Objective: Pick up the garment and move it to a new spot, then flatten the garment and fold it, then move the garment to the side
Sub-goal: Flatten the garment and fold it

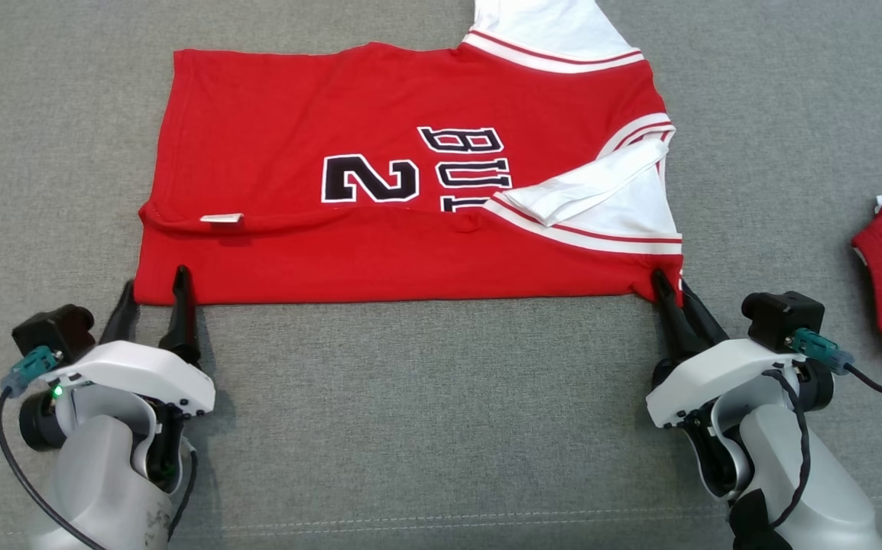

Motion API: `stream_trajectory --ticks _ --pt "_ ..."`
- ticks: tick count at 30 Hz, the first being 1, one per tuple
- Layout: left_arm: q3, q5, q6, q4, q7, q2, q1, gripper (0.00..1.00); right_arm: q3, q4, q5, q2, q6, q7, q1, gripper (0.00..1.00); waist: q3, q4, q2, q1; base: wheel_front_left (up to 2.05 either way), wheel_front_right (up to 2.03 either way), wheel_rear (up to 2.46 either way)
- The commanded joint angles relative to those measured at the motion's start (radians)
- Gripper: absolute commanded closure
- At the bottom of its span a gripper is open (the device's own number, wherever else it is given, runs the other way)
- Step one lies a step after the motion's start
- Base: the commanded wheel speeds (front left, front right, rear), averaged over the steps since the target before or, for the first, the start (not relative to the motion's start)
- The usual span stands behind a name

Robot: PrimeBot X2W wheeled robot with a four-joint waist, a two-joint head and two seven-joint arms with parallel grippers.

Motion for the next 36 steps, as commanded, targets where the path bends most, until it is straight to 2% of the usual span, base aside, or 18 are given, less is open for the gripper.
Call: stream_trajectory --ticks 1,7,8,9,10,14,19,28,36 --pt "0.004 -0.037 -0.007 0.017 -0.006 0.035 -0.020 0.00 0.027 -0.027 0.006 0.006 0.001 -0.006 -0.001 1.00 0.002 -0.007 0.0000 0.0000 0.00 0.00 0.00" --pt "-0.046 -0.121 -0.007 0.106 -0.006 0.056 -0.043 0.00 0.040 -0.035 0.008 0.006 0.001 -0.006 0.000 1.00 0.004 -0.016 0.0000 0.0000 0.00 0.00 0.00" --pt "-0.056 -0.135 -0.007 0.116 -0.006 0.058 -0.047 0.05 0.042 -0.036 0.008 0.006 0.001 -0.006 -0.001 1.00 0.004 -0.017 0.0000 0.0000 0.00 0.00 0.00" --pt "-0.070 -0.146 -0.007 0.125 -0.006 0.060 -0.051 0.60 0.043 -0.038 0.008 0.006 0.001 -0.006 -0.002 1.00 0.005 -0.018 0.0000 0.0000 0.00 0.00 0.00" --pt "-0.086 -0.157 -0.007 0.131 -0.006 0.062 -0.055 1.00 0.045 -0.039 0.008 0.006 0.001 -0.006 -0.002 1.00 0.005 -0.018 0.0000 0.0000 0.00 0.00 0.00" --pt "-0.140 -0.195 -0.007 0.139 -0.006 0.074 -0.060 1.00 0.042 -0.039 0.010 0.006 0.001 -0.006 0.001 1.00 -0.006 -0.013 0.0000 0.0000 0.00 0.00 0.00" --pt "-0.157 -0.215 -0.007 0.127 -0.006 0.085 -0.031 1.00 0.037 -0.027 0.012 0.006 0.001 -0.006 0.022 1.00 -0.048 -0.004 0.0000 0.0000 0.00 0.00 0.00" --pt "-0.124 -0.155 0.001 0.159 -0.006 0.086 0.057 1.00 0.057 -0.020 0.028 0.003 0.001 -0.006 0.100 1.00 -0.154 -0.008 0.0000 0.0000 0.00 0.00 0.00" --pt "-0.078 -0.099 0.028 0.182 -0.006 0.072 0.145 1.00 0.088 -0.049 0.081 -0.040 0.001 -0.006 0.196 1.00 -0.238 -0.019 0.0000 0.0000 0.00 0.00 0.00"
